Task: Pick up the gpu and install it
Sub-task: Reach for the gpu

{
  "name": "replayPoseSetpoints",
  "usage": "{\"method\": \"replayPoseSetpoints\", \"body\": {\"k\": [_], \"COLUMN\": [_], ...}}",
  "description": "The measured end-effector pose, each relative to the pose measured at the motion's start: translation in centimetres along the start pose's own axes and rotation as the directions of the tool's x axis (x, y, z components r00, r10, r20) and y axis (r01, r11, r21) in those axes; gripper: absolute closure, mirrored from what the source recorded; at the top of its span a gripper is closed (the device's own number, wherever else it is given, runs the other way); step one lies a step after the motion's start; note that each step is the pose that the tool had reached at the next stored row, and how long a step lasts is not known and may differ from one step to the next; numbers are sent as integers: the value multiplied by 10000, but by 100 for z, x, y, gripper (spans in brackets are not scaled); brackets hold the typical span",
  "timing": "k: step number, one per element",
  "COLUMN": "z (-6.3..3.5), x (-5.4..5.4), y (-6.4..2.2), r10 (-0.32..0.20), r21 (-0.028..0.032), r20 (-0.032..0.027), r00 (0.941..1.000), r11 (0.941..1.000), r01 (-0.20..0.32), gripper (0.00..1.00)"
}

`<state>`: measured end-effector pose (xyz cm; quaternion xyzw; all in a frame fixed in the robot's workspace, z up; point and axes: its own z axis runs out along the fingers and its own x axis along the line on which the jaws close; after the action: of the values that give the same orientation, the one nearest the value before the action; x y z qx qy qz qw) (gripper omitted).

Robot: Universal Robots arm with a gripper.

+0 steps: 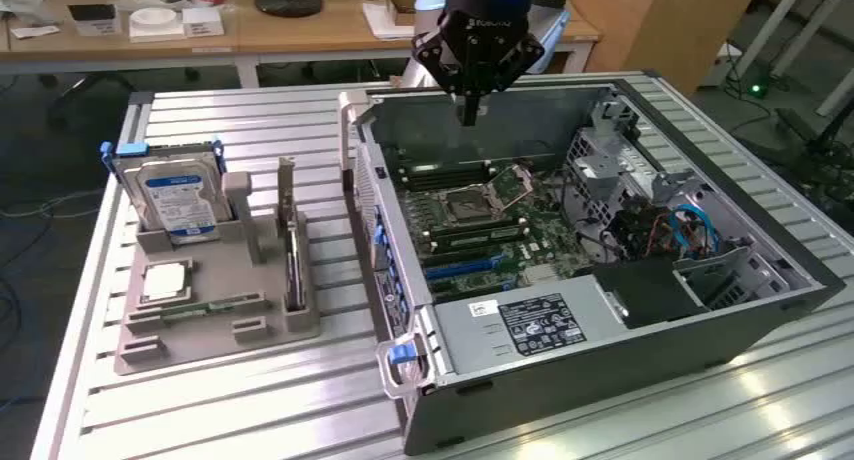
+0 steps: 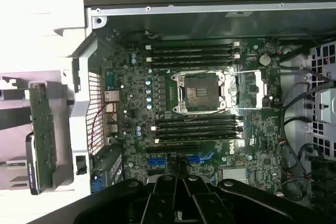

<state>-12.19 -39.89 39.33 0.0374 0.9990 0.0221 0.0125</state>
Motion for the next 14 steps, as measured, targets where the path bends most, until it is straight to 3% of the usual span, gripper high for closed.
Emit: {"method": "replayPoseSetpoints", "body": {"k": [8, 14], "z": [-1, -3], "x": [37, 161], "y": [-3, -13], "r10": [1, -1], "r21": [1, 0], "r20": [-1, 0], "r00": [10000, 10000], "r11": [10000, 10000], "r01": [-1, 1], "gripper": [89, 89]}}
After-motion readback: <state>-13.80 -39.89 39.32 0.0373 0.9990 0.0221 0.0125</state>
